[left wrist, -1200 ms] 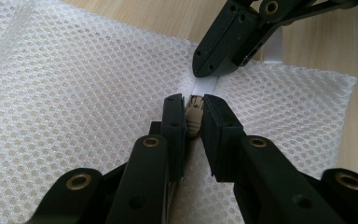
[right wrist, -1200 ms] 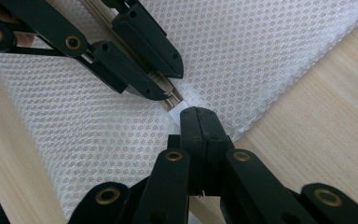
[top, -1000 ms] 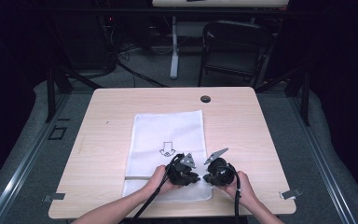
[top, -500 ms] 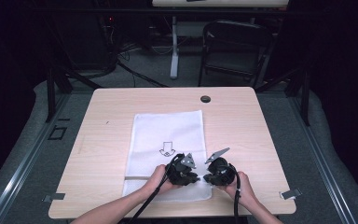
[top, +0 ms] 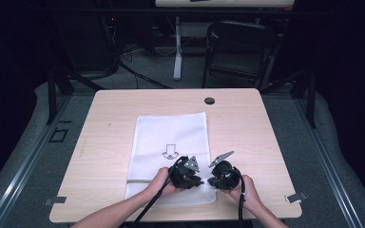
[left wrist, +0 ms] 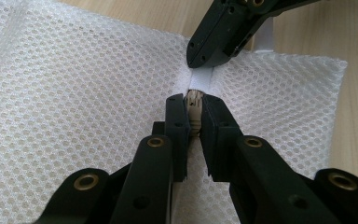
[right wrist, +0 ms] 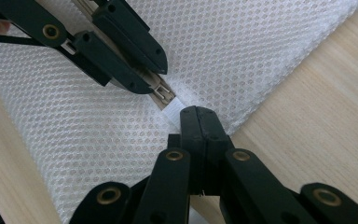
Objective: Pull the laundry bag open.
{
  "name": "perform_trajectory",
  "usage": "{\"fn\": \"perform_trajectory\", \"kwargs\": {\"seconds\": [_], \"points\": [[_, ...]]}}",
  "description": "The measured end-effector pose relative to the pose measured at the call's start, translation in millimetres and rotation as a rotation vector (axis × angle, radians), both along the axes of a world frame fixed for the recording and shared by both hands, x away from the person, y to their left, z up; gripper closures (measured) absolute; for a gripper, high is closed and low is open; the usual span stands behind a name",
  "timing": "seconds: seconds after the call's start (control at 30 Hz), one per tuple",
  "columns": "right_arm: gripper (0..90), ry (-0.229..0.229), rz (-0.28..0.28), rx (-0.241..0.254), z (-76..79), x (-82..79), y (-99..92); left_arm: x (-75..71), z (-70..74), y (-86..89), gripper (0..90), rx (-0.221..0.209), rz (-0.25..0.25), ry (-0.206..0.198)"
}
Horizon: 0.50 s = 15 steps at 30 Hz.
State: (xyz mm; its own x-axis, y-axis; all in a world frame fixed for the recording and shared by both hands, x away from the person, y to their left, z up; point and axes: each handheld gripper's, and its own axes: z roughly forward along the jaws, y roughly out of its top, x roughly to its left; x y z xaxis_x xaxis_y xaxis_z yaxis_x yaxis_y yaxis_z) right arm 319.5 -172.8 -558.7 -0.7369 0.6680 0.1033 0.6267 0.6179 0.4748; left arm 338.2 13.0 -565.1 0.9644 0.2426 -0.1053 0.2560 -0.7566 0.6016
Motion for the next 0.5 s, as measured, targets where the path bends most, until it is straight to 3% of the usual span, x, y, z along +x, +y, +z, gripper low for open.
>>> {"fn": "perform_trajectory", "kwargs": {"seconds": [0.27, 0.5], "points": [[90.0, -0.012, 0.0, -0.004, -0.1, -2.4, 1.8, 1.3, 1.2, 1.5, 81.7, 0.012, -0.028, -0.005], [90.0, -0.019, 0.008, -0.016, 0.1, -2.4, 2.1, 6.1, 3.6, 22.4, 81.6, 0.015, -0.006, 0.015]]}}
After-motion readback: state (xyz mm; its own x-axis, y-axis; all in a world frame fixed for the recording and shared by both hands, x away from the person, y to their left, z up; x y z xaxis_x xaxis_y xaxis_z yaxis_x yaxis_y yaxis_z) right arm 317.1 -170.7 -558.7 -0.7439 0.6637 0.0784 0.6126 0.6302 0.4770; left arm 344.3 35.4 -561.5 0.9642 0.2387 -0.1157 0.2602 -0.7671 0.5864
